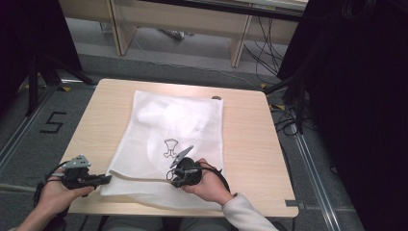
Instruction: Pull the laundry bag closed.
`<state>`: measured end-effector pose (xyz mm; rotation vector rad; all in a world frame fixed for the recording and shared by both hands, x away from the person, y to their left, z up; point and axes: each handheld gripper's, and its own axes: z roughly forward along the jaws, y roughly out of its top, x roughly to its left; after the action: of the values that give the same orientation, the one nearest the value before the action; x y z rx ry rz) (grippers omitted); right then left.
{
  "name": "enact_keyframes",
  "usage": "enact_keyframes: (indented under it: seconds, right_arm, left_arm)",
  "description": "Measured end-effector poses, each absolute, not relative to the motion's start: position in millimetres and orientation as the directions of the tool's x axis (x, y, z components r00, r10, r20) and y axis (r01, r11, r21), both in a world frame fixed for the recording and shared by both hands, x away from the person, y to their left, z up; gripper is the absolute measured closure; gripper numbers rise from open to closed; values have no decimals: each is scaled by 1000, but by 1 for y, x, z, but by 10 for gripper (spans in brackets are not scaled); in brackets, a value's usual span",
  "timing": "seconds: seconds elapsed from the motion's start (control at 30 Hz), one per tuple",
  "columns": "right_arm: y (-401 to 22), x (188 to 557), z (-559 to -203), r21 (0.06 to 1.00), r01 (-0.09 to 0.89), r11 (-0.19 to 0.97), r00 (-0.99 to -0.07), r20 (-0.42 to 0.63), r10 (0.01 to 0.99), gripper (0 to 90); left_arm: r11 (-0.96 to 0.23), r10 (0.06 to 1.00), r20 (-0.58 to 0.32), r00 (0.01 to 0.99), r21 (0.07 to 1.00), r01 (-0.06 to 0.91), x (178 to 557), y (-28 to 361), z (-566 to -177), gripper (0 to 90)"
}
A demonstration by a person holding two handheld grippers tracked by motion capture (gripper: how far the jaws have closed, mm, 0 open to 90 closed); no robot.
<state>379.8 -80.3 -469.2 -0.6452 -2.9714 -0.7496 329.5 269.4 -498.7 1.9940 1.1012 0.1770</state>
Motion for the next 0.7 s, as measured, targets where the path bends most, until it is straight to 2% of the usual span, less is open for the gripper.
enact_keyframes:
  seconds: [0.7]
  right_arm:
    - [-88,377,-467,463,390,796,-916,103,388,824]
  left_arm:
    - [-274,753,-255,606,717,641,330,270,-499,855]
